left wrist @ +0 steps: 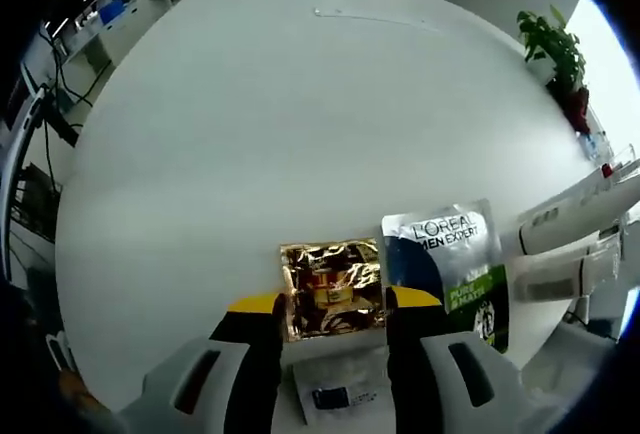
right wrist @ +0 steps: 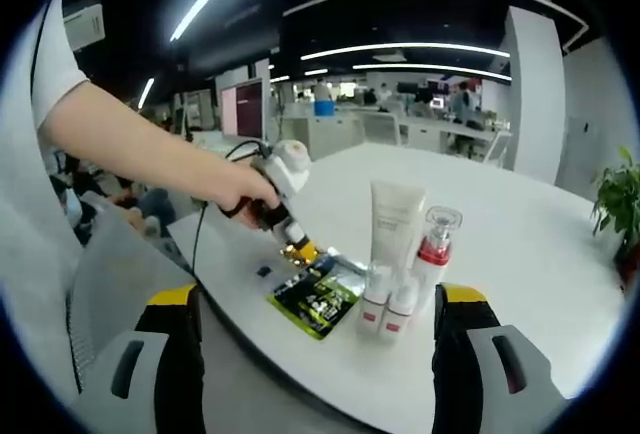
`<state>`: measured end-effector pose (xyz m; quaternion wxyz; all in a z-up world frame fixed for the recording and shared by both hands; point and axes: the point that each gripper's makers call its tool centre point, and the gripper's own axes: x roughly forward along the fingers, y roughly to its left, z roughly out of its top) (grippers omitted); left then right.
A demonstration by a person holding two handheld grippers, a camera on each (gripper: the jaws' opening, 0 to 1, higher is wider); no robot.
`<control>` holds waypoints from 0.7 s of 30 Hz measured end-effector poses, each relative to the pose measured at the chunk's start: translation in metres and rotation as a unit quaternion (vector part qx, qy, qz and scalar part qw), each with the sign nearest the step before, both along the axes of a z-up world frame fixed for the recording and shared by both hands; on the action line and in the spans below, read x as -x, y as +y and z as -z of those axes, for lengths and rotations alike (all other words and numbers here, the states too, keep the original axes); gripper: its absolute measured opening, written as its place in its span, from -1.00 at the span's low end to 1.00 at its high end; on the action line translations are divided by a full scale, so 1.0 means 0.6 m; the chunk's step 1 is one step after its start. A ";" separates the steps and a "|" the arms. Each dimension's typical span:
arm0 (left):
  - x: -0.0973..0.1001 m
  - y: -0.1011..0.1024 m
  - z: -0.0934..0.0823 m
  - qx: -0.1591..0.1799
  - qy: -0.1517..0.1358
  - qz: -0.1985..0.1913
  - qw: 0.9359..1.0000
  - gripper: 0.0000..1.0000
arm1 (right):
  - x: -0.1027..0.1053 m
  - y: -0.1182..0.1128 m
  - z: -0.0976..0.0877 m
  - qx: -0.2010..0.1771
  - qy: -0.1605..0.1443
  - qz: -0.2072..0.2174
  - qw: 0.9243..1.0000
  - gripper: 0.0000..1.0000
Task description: Arrange the skincare products in the storage area until every visible bottle or jar stands upright without overlapping.
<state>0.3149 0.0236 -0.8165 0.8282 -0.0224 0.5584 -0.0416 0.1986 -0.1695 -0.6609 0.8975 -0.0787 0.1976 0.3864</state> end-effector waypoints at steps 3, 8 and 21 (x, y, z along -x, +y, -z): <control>0.001 -0.001 0.000 0.002 0.000 -0.003 1.000 -0.09 | 0.002 0.002 0.001 -0.001 0.002 -0.004 1.000 0.92; 0.002 0.000 -0.003 0.001 0.000 -0.004 1.000 -0.09 | 0.004 0.004 0.001 -0.004 0.006 -0.009 1.000 0.92; 0.009 -0.005 -0.026 0.028 -0.010 -0.007 1.000 0.01 | 0.001 -0.002 0.002 -0.007 0.012 0.002 1.000 0.92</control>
